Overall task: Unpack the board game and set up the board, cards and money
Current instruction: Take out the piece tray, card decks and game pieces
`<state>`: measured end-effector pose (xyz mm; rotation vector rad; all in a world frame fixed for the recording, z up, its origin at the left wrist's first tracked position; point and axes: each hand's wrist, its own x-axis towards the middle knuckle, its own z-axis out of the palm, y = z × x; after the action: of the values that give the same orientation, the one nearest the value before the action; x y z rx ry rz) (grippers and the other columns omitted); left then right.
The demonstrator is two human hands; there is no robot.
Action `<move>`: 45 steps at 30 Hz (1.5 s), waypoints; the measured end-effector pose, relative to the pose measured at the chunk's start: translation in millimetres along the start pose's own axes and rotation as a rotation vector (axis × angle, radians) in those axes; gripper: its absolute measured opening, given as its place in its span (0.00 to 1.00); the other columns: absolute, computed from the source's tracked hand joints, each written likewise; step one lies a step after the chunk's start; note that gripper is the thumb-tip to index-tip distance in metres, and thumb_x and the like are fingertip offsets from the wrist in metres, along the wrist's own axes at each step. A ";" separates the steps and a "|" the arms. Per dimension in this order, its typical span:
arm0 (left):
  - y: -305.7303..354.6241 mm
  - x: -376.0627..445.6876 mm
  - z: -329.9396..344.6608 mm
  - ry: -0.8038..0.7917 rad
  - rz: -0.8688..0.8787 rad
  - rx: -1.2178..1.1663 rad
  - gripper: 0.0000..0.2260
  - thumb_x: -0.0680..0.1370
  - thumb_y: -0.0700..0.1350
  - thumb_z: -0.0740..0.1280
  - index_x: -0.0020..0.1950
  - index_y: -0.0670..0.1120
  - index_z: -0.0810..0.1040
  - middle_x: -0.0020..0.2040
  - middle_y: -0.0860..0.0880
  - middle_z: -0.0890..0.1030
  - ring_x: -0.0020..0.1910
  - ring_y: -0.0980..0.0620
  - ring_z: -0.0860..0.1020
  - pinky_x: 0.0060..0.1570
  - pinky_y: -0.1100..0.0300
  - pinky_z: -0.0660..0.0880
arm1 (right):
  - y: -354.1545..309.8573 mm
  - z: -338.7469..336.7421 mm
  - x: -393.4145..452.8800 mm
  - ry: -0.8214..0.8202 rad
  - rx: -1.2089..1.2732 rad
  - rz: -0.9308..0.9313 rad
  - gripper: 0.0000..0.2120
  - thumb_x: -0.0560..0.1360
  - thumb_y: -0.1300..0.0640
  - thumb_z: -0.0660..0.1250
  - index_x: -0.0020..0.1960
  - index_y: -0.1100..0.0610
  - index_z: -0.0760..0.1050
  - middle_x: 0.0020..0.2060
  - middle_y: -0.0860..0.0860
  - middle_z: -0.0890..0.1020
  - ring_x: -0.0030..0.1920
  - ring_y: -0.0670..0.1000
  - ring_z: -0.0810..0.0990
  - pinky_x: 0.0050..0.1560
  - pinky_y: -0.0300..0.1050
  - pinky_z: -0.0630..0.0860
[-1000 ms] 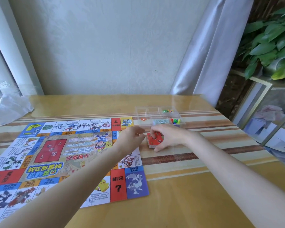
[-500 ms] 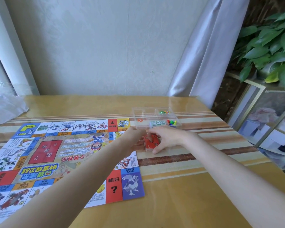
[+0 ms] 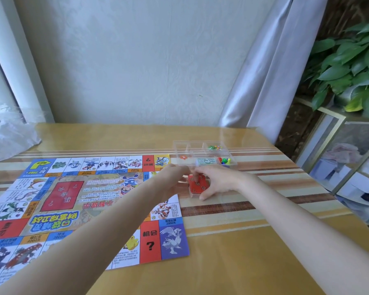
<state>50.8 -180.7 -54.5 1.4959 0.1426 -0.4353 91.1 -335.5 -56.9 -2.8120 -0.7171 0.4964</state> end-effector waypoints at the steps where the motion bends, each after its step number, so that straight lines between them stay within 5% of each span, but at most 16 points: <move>1: 1.2 1.5 -0.3 0.050 0.026 0.041 0.06 0.79 0.36 0.59 0.48 0.37 0.74 0.42 0.44 0.76 0.40 0.50 0.76 0.45 0.60 0.76 | -0.1 -0.4 0.2 -0.006 -0.001 -0.006 0.24 0.66 0.50 0.76 0.57 0.52 0.71 0.56 0.48 0.75 0.56 0.50 0.72 0.54 0.45 0.70; 5: 9.0 13.1 -8.7 0.236 0.290 0.341 0.10 0.78 0.34 0.56 0.50 0.38 0.77 0.48 0.41 0.79 0.45 0.46 0.79 0.50 0.57 0.77 | 0.7 -25.7 1.2 0.157 0.088 -0.043 0.13 0.64 0.40 0.73 0.43 0.46 0.77 0.49 0.44 0.78 0.52 0.46 0.76 0.56 0.46 0.73; 8: 16.5 20.7 -13.1 0.308 0.450 0.671 0.15 0.77 0.34 0.55 0.56 0.41 0.80 0.49 0.46 0.81 0.47 0.46 0.79 0.40 0.69 0.73 | 11.4 -54.1 6.8 0.420 0.203 0.028 0.08 0.73 0.52 0.69 0.43 0.56 0.81 0.44 0.50 0.83 0.46 0.50 0.80 0.49 0.44 0.74; 10: 19.6 31.4 -11.1 0.282 0.486 0.834 0.16 0.78 0.35 0.55 0.58 0.42 0.80 0.55 0.47 0.81 0.52 0.46 0.79 0.44 0.69 0.71 | 22.6 -59.6 17.6 0.458 0.144 0.126 0.10 0.75 0.60 0.64 0.44 0.66 0.81 0.42 0.54 0.84 0.38 0.53 0.79 0.41 0.43 0.73; 13: 22.7 50.8 0.8 0.229 0.450 0.956 0.16 0.78 0.36 0.55 0.59 0.44 0.79 0.59 0.47 0.80 0.58 0.46 0.77 0.58 0.58 0.72 | 30.4 -47.5 32.3 0.353 0.108 0.246 0.13 0.75 0.64 0.59 0.49 0.72 0.76 0.36 0.63 0.80 0.30 0.52 0.70 0.31 0.40 0.65; 16: 24.7 67.4 10.4 0.249 0.312 0.892 0.16 0.77 0.37 0.55 0.62 0.44 0.76 0.58 0.45 0.80 0.56 0.43 0.77 0.51 0.56 0.74 | 39.3 -40.7 38.6 0.342 0.102 0.267 0.12 0.77 0.61 0.60 0.49 0.67 0.80 0.38 0.59 0.81 0.40 0.57 0.77 0.38 0.40 0.66; 19: 29.4 80.3 13.7 0.261 0.185 0.877 0.16 0.76 0.37 0.55 0.61 0.39 0.73 0.57 0.43 0.80 0.50 0.43 0.77 0.49 0.54 0.74 | 46.0 -35.3 38.3 0.330 0.127 0.269 0.09 0.76 0.59 0.64 0.48 0.63 0.81 0.38 0.51 0.78 0.40 0.49 0.74 0.36 0.40 0.67; 21: 33.7 84.6 17.3 0.253 0.139 0.903 0.16 0.75 0.38 0.55 0.60 0.38 0.73 0.56 0.43 0.80 0.51 0.43 0.77 0.51 0.54 0.74 | 48.9 -31.4 38.5 0.337 0.135 0.265 0.08 0.76 0.59 0.64 0.48 0.63 0.80 0.42 0.52 0.77 0.46 0.47 0.74 0.46 0.41 0.71; 24: 37.8 88.7 26.1 0.243 0.101 1.022 0.14 0.77 0.40 0.55 0.60 0.39 0.72 0.58 0.45 0.78 0.57 0.43 0.76 0.57 0.53 0.70 | 53.6 -27.2 40.5 0.346 0.122 0.236 0.09 0.77 0.60 0.63 0.48 0.63 0.80 0.45 0.52 0.78 0.59 0.52 0.73 0.67 0.45 0.61; 27: 41.2 89.1 34.3 0.223 0.086 1.119 0.13 0.79 0.39 0.54 0.60 0.37 0.71 0.58 0.42 0.76 0.55 0.43 0.74 0.51 0.56 0.67 | 57.7 -24.0 41.5 0.372 0.139 0.224 0.10 0.77 0.63 0.60 0.48 0.66 0.80 0.49 0.55 0.81 0.54 0.53 0.76 0.58 0.38 0.65; 31: 54.1 84.2 41.4 0.141 0.009 0.963 0.16 0.81 0.39 0.52 0.66 0.35 0.68 0.55 0.39 0.76 0.49 0.45 0.70 0.41 0.58 0.66 | 60.8 -22.9 40.1 0.410 0.193 0.233 0.14 0.77 0.67 0.55 0.46 0.59 0.79 0.54 0.56 0.80 0.54 0.55 0.77 0.47 0.38 0.65; 35: 65.9 77.0 55.3 0.049 -0.068 0.718 0.19 0.83 0.43 0.49 0.73 0.39 0.59 0.65 0.40 0.70 0.62 0.42 0.68 0.48 0.57 0.65 | 63.5 -22.2 39.0 0.412 0.205 0.244 0.17 0.76 0.67 0.54 0.50 0.58 0.81 0.58 0.59 0.79 0.56 0.58 0.77 0.48 0.39 0.68; 38: 65.9 79.5 51.1 0.034 -0.104 0.466 0.21 0.83 0.44 0.50 0.75 0.39 0.54 0.75 0.40 0.59 0.74 0.42 0.57 0.54 0.70 0.68 | 65.0 -20.3 36.3 0.397 0.160 0.211 0.14 0.78 0.64 0.57 0.53 0.58 0.80 0.59 0.55 0.78 0.57 0.56 0.76 0.54 0.41 0.69; 40: 62.7 83.0 43.6 0.052 -0.177 0.400 0.26 0.82 0.51 0.50 0.76 0.39 0.49 0.76 0.38 0.52 0.75 0.39 0.50 0.71 0.54 0.56 | 64.9 -18.5 34.7 0.394 0.140 0.181 0.10 0.77 0.62 0.61 0.53 0.58 0.80 0.57 0.55 0.77 0.55 0.56 0.76 0.58 0.45 0.71; 45: 58.9 84.3 42.2 0.132 -0.181 0.287 0.26 0.82 0.51 0.49 0.76 0.40 0.49 0.76 0.39 0.54 0.74 0.39 0.56 0.70 0.47 0.53 | 63.3 -13.3 34.9 0.480 0.189 0.189 0.04 0.73 0.59 0.69 0.47 0.59 0.80 0.49 0.55 0.78 0.49 0.53 0.76 0.50 0.45 0.71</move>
<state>142.1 -237.4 -26.1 1.8030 0.3321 -0.5182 151.9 -374.4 -71.1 -2.6699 -0.2914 -0.0887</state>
